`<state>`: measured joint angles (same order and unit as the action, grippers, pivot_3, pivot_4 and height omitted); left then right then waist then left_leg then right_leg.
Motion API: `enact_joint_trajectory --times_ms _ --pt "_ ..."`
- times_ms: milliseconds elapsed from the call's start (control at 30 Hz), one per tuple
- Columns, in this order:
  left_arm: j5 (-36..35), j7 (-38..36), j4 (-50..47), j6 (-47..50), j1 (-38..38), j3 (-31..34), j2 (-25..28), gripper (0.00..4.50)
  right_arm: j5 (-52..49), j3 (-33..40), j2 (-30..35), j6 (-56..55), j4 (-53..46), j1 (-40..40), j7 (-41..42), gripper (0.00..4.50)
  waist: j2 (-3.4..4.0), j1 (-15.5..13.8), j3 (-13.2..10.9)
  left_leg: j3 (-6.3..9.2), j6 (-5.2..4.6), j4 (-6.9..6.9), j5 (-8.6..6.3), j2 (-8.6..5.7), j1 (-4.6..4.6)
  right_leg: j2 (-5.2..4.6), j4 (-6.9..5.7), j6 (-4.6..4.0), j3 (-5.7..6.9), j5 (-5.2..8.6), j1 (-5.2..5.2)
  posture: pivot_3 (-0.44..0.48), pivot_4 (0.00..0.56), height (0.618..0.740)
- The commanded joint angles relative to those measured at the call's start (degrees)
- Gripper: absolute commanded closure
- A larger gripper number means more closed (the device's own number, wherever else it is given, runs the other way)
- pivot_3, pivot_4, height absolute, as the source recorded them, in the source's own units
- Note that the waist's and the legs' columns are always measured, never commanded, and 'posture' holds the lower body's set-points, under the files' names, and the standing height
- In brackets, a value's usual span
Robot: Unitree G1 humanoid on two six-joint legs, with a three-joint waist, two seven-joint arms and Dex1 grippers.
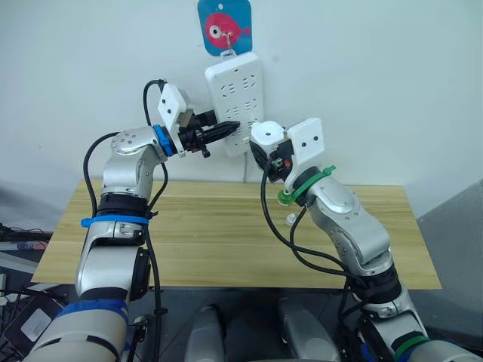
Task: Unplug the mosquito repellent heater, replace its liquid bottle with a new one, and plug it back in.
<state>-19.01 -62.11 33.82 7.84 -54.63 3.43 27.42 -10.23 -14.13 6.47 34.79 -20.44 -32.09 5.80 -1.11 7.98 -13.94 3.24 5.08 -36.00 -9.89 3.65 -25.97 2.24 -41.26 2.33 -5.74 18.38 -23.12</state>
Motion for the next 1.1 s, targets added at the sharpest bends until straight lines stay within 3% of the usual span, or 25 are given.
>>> enact_joint_trajectory --times_ms 33,667,1100 --pt "1.00 1.45 -1.56 -0.37 -0.43 0.37 0.65 3.12 0.91 -0.20 -1.57 -1.93 0.16 -0.32 0.66 1.54 0.00 0.00 0.00 0.00 0.00 0.00 0.00 0.00 0.01 0.00 0.00 0.00 0.00 0.00 0.00 -0.175 0.223 0.718" --pt "0.26 0.43 -3.70 1.13 0.50 0.22 0.52 3.12 3.07 1.05 -8.22 -6.87 9.66 -2.37 2.27 1.54 0.01 0.11 0.01 0.00 -0.01 0.01 0.01 0.01 0.06 0.00 -0.05 -0.03 0.01 -0.03 -0.01 -0.169 0.221 0.718" --pt "0.08 -0.52 -6.93 3.76 2.41 0.22 0.82 3.13 3.03 2.59 -8.80 -8.76 16.29 -5.21 6.08 1.54 0.00 0.90 0.02 -0.01 -0.03 0.02 0.03 0.06 0.19 0.05 -0.23 -0.04 -0.01 -0.04 -0.01 -0.163 0.222 0.718"
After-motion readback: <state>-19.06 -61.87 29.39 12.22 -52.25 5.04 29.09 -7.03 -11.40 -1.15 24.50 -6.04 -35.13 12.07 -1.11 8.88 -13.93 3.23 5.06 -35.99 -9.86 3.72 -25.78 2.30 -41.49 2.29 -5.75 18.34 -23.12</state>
